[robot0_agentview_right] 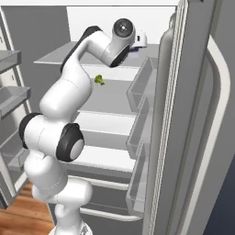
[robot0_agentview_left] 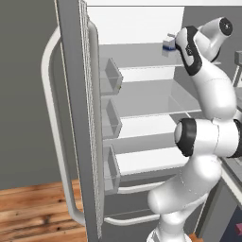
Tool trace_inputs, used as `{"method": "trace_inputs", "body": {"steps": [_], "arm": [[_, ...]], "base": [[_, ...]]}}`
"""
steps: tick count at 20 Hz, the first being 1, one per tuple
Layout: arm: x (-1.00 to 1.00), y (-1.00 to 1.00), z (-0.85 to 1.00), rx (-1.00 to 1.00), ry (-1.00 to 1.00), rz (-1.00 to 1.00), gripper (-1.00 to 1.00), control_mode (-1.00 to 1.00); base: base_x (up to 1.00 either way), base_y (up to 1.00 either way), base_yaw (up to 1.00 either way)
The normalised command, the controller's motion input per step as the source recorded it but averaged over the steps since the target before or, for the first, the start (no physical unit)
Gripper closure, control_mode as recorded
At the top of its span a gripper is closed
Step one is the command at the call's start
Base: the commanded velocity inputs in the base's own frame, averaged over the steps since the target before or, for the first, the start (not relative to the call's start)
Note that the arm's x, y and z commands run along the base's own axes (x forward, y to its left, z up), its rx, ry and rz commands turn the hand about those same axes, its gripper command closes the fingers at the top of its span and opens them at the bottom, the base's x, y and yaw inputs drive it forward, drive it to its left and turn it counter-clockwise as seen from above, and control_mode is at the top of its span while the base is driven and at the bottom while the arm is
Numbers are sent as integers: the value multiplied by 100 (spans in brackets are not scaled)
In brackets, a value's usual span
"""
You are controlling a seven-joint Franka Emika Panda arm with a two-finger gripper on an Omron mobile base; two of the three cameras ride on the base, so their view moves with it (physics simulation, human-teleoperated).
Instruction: Take out the milk from the fridge and place it on the tray on the counter. Then take the sugar cube near the tray and place it in the tray.
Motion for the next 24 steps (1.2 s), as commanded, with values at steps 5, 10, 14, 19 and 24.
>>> {"method": "trace_inputs", "body": {"steps": [5, 10, 14, 19, 24], "arm": [[29, -35, 0, 1, 0, 3, -100, -100], [35, -24, 0, 0, 0, 2, -100, -100], [26, -4, 0, 0, 0, 1, -100, -100], [8, 0, 0, 0, 0, 0, -100, -100], [1, 6, 0, 0, 0, 0, -100, -100]], "base": [[0, 0, 0], [0, 0, 0], [0, 0, 0], [0, 0, 0], [0, 0, 0]]}}
